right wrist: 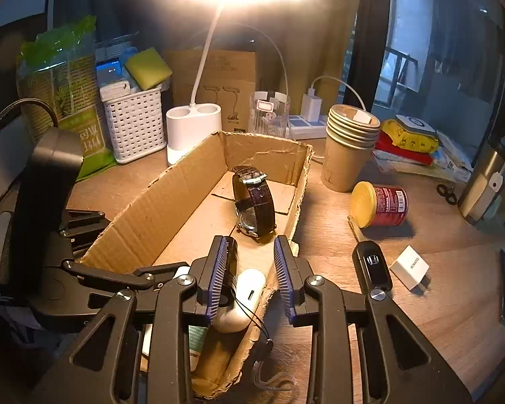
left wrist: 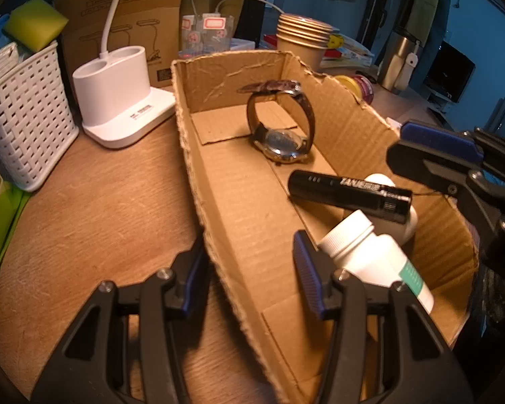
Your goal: Organize rigid objects
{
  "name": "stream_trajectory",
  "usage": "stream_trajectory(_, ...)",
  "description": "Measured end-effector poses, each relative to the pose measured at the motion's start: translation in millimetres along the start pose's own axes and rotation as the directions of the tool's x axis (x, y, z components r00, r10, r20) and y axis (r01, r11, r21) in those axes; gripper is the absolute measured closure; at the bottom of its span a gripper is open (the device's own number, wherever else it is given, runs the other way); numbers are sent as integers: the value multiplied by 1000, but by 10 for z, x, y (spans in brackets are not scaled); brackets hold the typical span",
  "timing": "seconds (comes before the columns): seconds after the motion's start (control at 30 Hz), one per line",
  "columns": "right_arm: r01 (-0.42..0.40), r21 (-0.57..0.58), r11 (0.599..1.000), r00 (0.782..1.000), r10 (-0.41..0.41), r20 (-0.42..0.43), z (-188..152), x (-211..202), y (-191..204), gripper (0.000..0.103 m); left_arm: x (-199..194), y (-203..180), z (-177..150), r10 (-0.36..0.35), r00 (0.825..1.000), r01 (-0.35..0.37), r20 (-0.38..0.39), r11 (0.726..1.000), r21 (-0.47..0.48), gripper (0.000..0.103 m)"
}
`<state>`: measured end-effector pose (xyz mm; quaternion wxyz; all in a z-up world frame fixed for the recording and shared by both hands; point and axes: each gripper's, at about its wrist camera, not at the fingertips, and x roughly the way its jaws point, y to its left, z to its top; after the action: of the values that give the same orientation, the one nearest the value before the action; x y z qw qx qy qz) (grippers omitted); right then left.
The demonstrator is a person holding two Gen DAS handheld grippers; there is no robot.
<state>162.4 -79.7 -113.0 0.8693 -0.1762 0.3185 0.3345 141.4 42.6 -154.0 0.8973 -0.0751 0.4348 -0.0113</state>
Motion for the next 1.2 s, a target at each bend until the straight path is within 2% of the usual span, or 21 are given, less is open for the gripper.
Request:
stream_trajectory(0.27, 27, 63, 998, 998, -31, 62, 31, -217, -217, 72, 0, 0, -1, 0, 1000, 0, 0, 1000, 0, 52)
stream_trajectory(0.3, 33, 69, 997, 997, -37, 66, 33, -239, -246, 70, 0, 0, -1, 0, 1000, 0, 0, 1000, 0, 52)
stream_trajectory(0.33, 42, 79, 996, 996, -48, 70, 30, -265, -292, 64, 0, 1, -1, 0, 1000, 0, 0, 1000, 0, 52)
stream_trajectory(0.4, 51, 97, 994, 996, -58, 75, 29, -293, -361, 62, 0, 0, -1, 0, 1000, 0, 0, 1000, 0, 52)
stream_trajectory(0.67, 86, 153, 984, 992, -99, 83, -57, -410, -607, 61, 0, 0, -1, 0, 1000, 0, 0, 1000, 0, 52)
stream_trajectory(0.97, 38, 185, 982, 999, -42, 15, -502, -450, -593, 61, -1, 0, -2, 0, 1000, 0, 0, 1000, 0, 52)
stream_trajectory(1.2, 0, 116, 993, 1000, 3, -26, -743, -491, -381, 61, 0, 1, -1, 0, 1000, 0, 0, 1000, 0, 52)
